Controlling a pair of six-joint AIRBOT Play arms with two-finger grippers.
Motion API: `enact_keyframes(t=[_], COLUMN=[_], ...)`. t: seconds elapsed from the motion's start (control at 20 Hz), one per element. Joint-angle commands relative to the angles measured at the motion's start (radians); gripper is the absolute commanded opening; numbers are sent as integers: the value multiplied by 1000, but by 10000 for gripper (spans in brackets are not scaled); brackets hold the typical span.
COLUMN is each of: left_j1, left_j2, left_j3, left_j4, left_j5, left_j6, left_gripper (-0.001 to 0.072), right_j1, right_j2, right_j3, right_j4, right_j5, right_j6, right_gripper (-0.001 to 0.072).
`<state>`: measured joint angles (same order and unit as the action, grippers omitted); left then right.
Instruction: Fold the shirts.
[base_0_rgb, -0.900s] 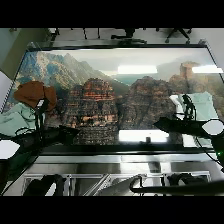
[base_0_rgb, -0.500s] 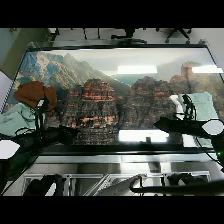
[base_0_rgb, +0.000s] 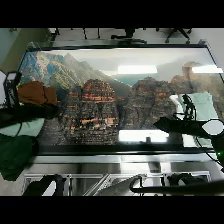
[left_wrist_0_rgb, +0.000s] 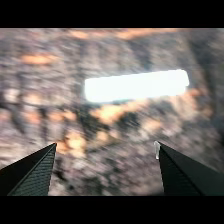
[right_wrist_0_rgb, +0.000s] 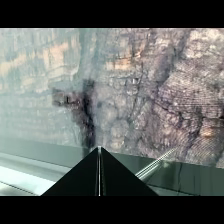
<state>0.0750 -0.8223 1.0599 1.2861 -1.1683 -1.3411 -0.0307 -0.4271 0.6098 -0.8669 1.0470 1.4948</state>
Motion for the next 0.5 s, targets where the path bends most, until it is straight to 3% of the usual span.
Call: enact_keyframes(t=[0.0,0.45], left_j1=[103,206], left_j2=[-232,-884], left_j3=[204,465], left_j4=[201,269], left_j5=[57,56], left_j6=[34,34], left_gripper=[690,690], right_j1=[1,1], right_j2=[1,1], right_j3=[0,0], right_j4=[0,0], right_j5=[0,-13], right_j6=[0,0], right_gripper=[15,14])
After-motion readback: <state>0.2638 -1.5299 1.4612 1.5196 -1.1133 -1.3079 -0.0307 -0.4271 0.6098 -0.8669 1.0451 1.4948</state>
